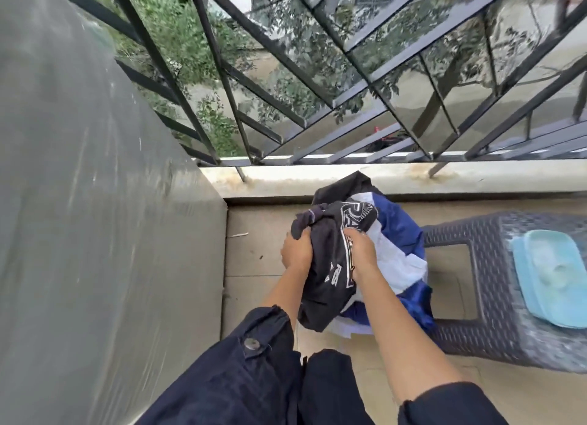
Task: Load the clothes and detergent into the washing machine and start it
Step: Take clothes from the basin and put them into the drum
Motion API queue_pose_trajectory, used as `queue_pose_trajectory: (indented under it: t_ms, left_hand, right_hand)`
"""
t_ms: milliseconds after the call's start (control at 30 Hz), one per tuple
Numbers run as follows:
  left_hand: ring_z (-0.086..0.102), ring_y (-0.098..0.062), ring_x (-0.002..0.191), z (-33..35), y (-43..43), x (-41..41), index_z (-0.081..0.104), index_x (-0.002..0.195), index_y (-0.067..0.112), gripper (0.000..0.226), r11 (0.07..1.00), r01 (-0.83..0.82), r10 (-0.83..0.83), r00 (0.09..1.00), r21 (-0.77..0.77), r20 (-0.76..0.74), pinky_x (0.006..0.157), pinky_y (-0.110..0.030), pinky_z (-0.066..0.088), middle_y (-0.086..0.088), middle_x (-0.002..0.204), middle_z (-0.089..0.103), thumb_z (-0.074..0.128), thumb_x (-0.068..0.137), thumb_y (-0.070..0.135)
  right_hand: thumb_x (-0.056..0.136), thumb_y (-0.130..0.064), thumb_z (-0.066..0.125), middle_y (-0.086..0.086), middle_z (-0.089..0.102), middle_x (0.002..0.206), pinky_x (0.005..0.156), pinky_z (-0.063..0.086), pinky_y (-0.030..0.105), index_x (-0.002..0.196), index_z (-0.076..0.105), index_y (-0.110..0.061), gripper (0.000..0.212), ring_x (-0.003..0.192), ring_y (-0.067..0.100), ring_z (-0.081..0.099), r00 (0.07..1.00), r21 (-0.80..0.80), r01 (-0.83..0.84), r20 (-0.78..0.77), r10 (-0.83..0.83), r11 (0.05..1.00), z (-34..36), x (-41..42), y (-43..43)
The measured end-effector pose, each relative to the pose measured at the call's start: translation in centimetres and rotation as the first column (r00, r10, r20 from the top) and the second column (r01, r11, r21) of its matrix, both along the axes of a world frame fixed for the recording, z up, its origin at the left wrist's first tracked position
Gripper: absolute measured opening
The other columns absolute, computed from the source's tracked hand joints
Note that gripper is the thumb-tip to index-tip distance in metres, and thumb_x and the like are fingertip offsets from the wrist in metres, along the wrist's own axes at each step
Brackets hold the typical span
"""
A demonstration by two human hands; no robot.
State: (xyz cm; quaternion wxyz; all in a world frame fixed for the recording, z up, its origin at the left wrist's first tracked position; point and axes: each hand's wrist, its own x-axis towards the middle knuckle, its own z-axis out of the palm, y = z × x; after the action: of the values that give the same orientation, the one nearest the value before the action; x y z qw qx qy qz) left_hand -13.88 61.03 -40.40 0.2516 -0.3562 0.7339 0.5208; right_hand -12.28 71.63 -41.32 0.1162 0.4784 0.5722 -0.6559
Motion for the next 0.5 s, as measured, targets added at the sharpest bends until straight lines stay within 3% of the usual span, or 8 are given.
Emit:
queue_pose_trajectory:
  t_ms: [33,133,167,333,400,500]
  left_hand:
    - [0.056,-0.035,0.111,1.1,0.1,0.1,0.057,0.122,0.021,0.038,1.0,0.009,-0.009,1.0,0.003,-0.011,0.1,-0.045,0.044,-0.011,0.121,0.062,0.045,0.093,0.043]
    - [0.057,-0.035,0.11,4.5,0.7,0.2,0.058,0.118,0.02,0.039,0.999,0.025,-0.023,0.999,0.028,-0.047,0.101,-0.045,0.044,-0.011,0.119,0.063,0.045,0.091,0.046]
    - [0.057,-0.035,0.11,5.8,0.9,0.1,0.058,0.117,0.022,0.04,0.999,0.035,-0.033,0.998,0.027,-0.055,0.102,-0.045,0.043,-0.01,0.119,0.064,0.044,0.091,0.048]
    - [0.054,-0.033,0.118,13.9,1.1,0.4,0.053,0.127,0.027,0.043,0.998,0.04,-0.033,0.993,0.058,-0.111,0.106,-0.042,0.038,-0.009,0.126,0.06,0.044,0.092,0.049]
    - [0.052,-0.032,0.12,16.9,1.1,0.5,0.052,0.129,0.026,0.043,0.997,0.044,-0.033,0.986,0.066,-0.162,0.106,-0.038,0.038,-0.008,0.128,0.059,0.043,0.093,0.048]
    - [0.052,-0.031,0.121,21.6,1.0,0.7,0.055,0.127,0.021,0.039,0.997,0.046,-0.029,0.971,0.068,-0.237,0.097,-0.031,0.037,-0.009,0.129,0.058,0.041,0.096,0.042]
  right_hand:
    - [0.078,-0.034,0.061,0.013,0.069,0.105,0.093,0.052,0.046,0.093,0.065,-0.018,0.023,0.096,0.033,0.064,1.0,-0.007,0.004,0.0,-0.004,1.0,0.8,0.1,0.2]
    - [0.051,-0.054,0.061,0.01,0.07,0.103,0.09,0.053,0.048,0.11,0.065,-0.019,0.068,0.091,0.033,0.066,0.999,-0.031,0.017,0.047,-0.015,0.999,0.9,0.2,1.3]
    - [0.048,-0.055,0.06,0.009,0.07,0.103,0.09,0.053,0.048,0.113,0.064,-0.02,0.074,0.091,0.033,0.066,0.999,-0.029,0.019,0.039,-0.018,0.999,1.4,0.0,1.6]
    - [0.072,-0.054,0.059,0.004,0.062,0.121,0.101,0.044,0.044,0.108,0.064,-0.017,0.052,0.112,0.029,0.058,1.0,0.153,-0.024,-0.011,0.026,0.988,14.0,0.3,0.7]
    - [0.078,-0.058,0.057,0.006,0.057,0.127,0.105,0.04,0.043,0.123,0.058,-0.008,0.067,0.121,0.028,0.051,0.999,0.216,-0.024,-0.03,0.031,0.976,17.2,0.5,0.7]
    - [0.053,-0.075,0.052,0.009,0.061,0.127,0.103,0.042,0.046,0.118,0.063,-0.012,0.091,0.118,0.03,0.054,0.994,0.238,-0.001,-0.106,0.027,0.971,21.2,0.8,0.6]
